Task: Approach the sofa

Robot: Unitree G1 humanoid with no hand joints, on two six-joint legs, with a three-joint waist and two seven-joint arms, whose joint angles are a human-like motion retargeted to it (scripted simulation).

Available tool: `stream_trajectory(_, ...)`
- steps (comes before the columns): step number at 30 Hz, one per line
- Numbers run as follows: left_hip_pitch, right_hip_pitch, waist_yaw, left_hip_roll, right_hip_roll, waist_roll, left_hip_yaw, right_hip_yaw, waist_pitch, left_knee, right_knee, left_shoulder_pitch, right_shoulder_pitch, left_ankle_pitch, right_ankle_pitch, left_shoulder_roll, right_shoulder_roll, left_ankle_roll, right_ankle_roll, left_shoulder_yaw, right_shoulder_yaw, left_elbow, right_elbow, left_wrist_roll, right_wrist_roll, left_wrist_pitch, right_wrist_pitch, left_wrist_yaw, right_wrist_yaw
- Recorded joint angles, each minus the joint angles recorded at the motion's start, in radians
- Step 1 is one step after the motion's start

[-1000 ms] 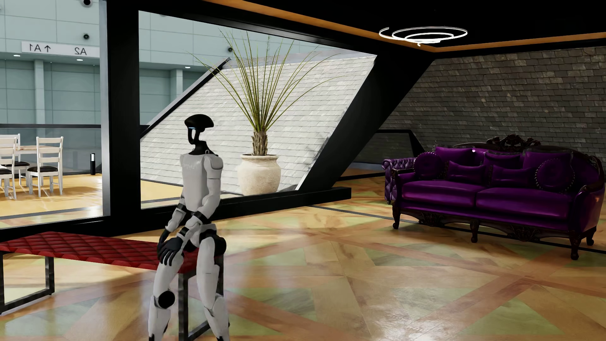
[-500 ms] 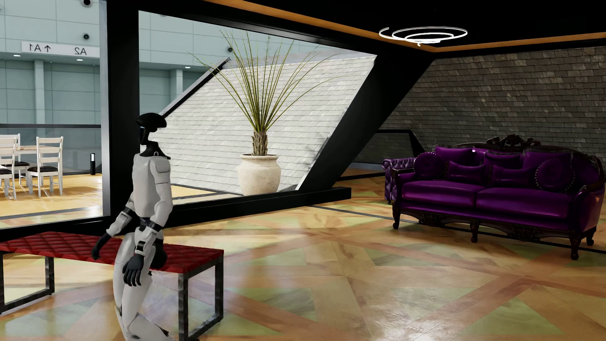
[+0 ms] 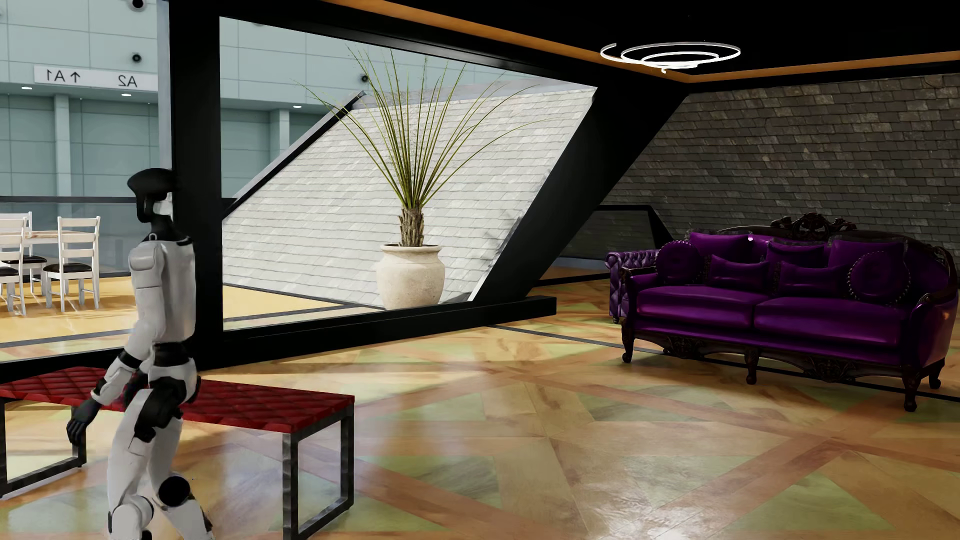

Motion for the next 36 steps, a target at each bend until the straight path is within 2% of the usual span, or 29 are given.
stream_trajectory(2, 0.018, -0.078, 0.010, -0.016, -0.004, -0.035, 0.101, 0.030, 0.005, 0.029, 0.180, -0.010, 0.013, -0.038, 0.089, -0.018, -0.075, 0.024, 0.079, 0.024, 0.085, -0.002, 0.013, -0.020, -0.042, -0.031, -0.040, 0.043, 0.079)
stream_trajectory(4, 0.028, -0.115, 0.015, -0.021, -0.004, -0.064, 0.193, 0.074, 0.007, 0.064, 0.279, -0.022, 0.018, -0.072, 0.157, -0.036, -0.128, 0.042, 0.200, 0.049, 0.086, 0.018, -0.006, -0.028, -0.034, -0.029, -0.041, 0.079, 0.111)
stream_trajectory(7, 0.060, -0.100, 0.009, 0.020, 0.010, -0.082, 0.325, 0.149, 0.008, 0.086, 0.283, -0.034, 0.032, -0.092, 0.195, -0.052, -0.130, 0.057, 0.345, 0.070, -0.036, 0.066, -0.098, -0.021, 0.044, 0.024, 0.022, 0.068, 0.010)
stream_trajectory(8, 0.070, -0.100, 0.010, 0.043, 0.003, -0.082, 0.370, 0.121, 0.008, 0.092, 0.272, -0.033, 0.034, -0.092, 0.171, -0.050, -0.120, 0.058, 0.349, 0.058, -0.063, 0.079, -0.134, -0.005, 0.066, 0.028, 0.026, 0.054, -0.016)
stream_trajectory(9, 0.078, -0.103, 0.012, 0.068, -0.005, -0.081, 0.416, 0.078, 0.008, 0.099, 0.261, -0.023, 0.031, -0.093, 0.127, -0.041, -0.115, 0.056, 0.349, 0.039, -0.075, 0.087, -0.166, 0.013, 0.081, 0.013, 0.020, 0.043, -0.027)
stream_trajectory(11, 0.098, -0.109, 0.016, 0.112, -0.051, -0.074, 0.499, 0.035, 0.005, 0.100, 0.213, -0.014, 0.022, -0.094, 0.002, -0.030, -0.105, 0.050, 0.350, -0.013, -0.081, 0.076, -0.214, 0.039, 0.090, 0.001, -0.011, 0.015, -0.025)
stream_trajectory(12, 0.116, -0.137, 0.017, 0.128, -0.177, -0.074, 0.546, -0.049, 0.004, 0.090, 0.168, -0.006, 0.020, -0.091, -0.028, -0.019, -0.094, 0.048, 0.364, -0.035, -0.080, 0.072, -0.231, 0.044, 0.088, -0.006, -0.019, 0.007, -0.025)
stream_trajectory(13, 0.138, -0.147, 0.019, 0.139, -0.351, -0.077, 0.592, -0.257, 0.000, 0.065, 0.096, 0.001, 0.019, -0.082, -0.058, -0.006, -0.077, 0.044, 0.264, -0.050, -0.075, 0.070, -0.239, 0.047, 0.078, -0.006, -0.018, 0.000, -0.028)
stream_trajectory(14, 0.158, -0.108, 0.018, 0.145, -0.499, -0.082, 0.634, -0.513, -0.007, 0.038, -0.018, 0.006, 0.017, -0.072, -0.097, 0.006, -0.062, 0.038, 0.153, -0.058, -0.066, 0.069, -0.239, 0.045, 0.061, 0.000, -0.010, -0.006, -0.032)
stream_trajectory(15, 0.176, -0.048, 0.017, 0.150, -0.587, -0.085, 0.675, -0.755, -0.015, 0.012, -0.130, 0.010, 0.014, -0.063, -0.110, 0.014, -0.049, 0.030, 0.117, -0.055, -0.056, 0.068, -0.231, 0.036, 0.043, 0.009, 0.001, -0.010, -0.035)
stream_trajectory(16, 0.193, -0.006, 0.014, 0.158, -0.616, -0.086, 0.716, -0.929, -0.022, -0.007, -0.216, 0.020, 0.008, -0.056, -0.071, 0.022, -0.034, 0.019, 0.148, -0.048, -0.046, 0.057, -0.219, 0.019, 0.025, 0.023, 0.017, -0.011, -0.035)
stream_trajectory(17, 0.210, 0.013, 0.009, 0.167, -0.618, -0.086, 0.756, -1.006, -0.028, -0.017, -0.270, 0.030, 0.002, -0.052, -0.013, 0.026, -0.025, 0.004, 0.203, -0.036, -0.036, 0.044, -0.204, -0.002, 0.013, 0.036, 0.029, -0.007, -0.032)
stream_trajectory(18, 0.230, 0.015, 0.003, 0.179, -0.598, -0.085, 0.798, -1.012, -0.031, -0.028, -0.312, 0.040, -0.005, -0.047, -0.016, 0.030, -0.019, -0.012, 0.192, -0.021, -0.024, 0.032, -0.186, -0.022, 0.005, 0.046, 0.037, 0.003, -0.030)
stream_trajectory(20, 0.278, 0.016, -0.011, 0.206, -0.539, -0.081, 0.878, -0.937, -0.035, -0.049, -0.374, 0.055, -0.004, -0.023, -0.023, 0.040, -0.015, -0.046, 0.182, -0.009, -0.009, 0.022, -0.153, -0.051, 0.006, 0.058, 0.037, 0.023, -0.028)
stream_trajectory(23, 0.324, 0.021, -0.032, 0.279, -0.453, -0.067, 0.961, -0.849, -0.043, -0.023, -0.407, 0.032, 0.030, 0.010, -0.042, 0.066, -0.013, -0.102, 0.153, -0.060, -0.032, 0.065, -0.101, -0.026, 0.057, 0.078, 0.017, 0.000, -0.015)
stream_trajectory(25, 0.330, 0.013, -0.044, 0.370, -0.382, -0.054, 1.002, -0.791, -0.044, 0.067, -0.404, 0.004, 0.045, 0.031, -0.064, 0.073, -0.009, -0.129, 0.121, -0.066, -0.040, 0.090, -0.056, -0.007, 0.061, 0.071, 0.035, -0.003, -0.011)
stream_trajectory(27, 0.295, -0.006, -0.049, 0.528, -0.296, -0.033, 1.008, -0.729, -0.031, 0.276, -0.352, -0.001, 0.030, 0.054, -0.110, 0.087, 0.009, -0.089, 0.084, -0.051, -0.034, 0.064, 0.016, -0.012, 0.042, 0.048, 0.063, 0.009, -0.017)
stream_trajectory(28, 0.273, -0.009, -0.048, 0.623, -0.244, -0.015, 1.000, -0.699, -0.018, 0.397, -0.327, -0.006, 0.020, 0.065, -0.132, 0.094, 0.026, -0.011, 0.067, -0.050, -0.025, 0.043, 0.042, -0.019, 0.031, 0.041, 0.074, 0.011, -0.017)
stream_trajectory(29, 0.247, -0.003, -0.044, 0.699, -0.189, 0.006, 0.975, -0.665, -0.004, 0.497, -0.314, -0.006, 0.011, 0.024, -0.145, 0.098, 0.034, 0.060, 0.050, -0.049, -0.017, 0.017, 0.057, -0.027, 0.022, 0.033, 0.073, 0.014, -0.015)
stream_trajectory(30, 0.190, 0.008, -0.034, 0.718, -0.137, 0.025, 0.880, -0.620, 0.009, 0.575, -0.309, -0.002, 0.002, -0.036, -0.152, 0.095, 0.036, 0.090, 0.035, -0.045, -0.014, -0.010, 0.067, -0.034, 0.017, 0.027, 0.071, 0.021, -0.017)
stream_trajectory(31, 0.121, 0.019, -0.022, 0.681, -0.097, 0.040, 0.751, -0.566, 0.020, 0.623, -0.301, 0.006, -0.006, -0.073, -0.157, 0.085, 0.039, 0.060, 0.023, -0.039, -0.022, -0.033, 0.072, -0.042, 0.022, 0.023, 0.075, 0.030, -0.021)
stream_trajectory(32, 0.071, 0.027, -0.015, 0.631, -0.067, 0.051, 0.666, -0.512, 0.025, 0.633, -0.294, 0.017, -0.011, -0.092, -0.160, 0.068, 0.043, 0.053, 0.013, -0.034, -0.050, -0.050, 0.068, -0.049, 0.044, 0.019, 0.083, 0.035, -0.018)
stream_trajectory(34, -0.004, 0.042, -0.003, 0.490, -0.027, 0.066, 0.526, -0.403, 0.032, 0.579, -0.279, 0.034, 0.002, -0.142, -0.162, 0.043, 0.061, 0.067, -0.003, -0.042, -0.164, -0.068, -0.009, -0.054, 0.144, 0.005, 0.078, 0.012, 0.014)
stream_trajectory(35, -0.044, 0.054, 0.002, 0.398, -0.010, 0.070, 0.438, -0.350, 0.035, 0.535, -0.277, 0.037, 0.021, -0.156, -0.162, 0.039, 0.063, 0.078, -0.009, -0.054, -0.219, -0.070, -0.079, -0.041, 0.193, -0.008, 0.043, -0.006, 0.030)
stream_trajectory(36, -0.081, 0.069, 0.005, 0.296, 0.002, 0.072, 0.342, -0.298, 0.039, 0.482, -0.281, 0.031, 0.032, -0.166, -0.161, 0.030, 0.064, 0.070, -0.016, -0.072, -0.248, -0.071, -0.153, -0.021, 0.209, -0.005, -0.005, -0.022, 0.018)
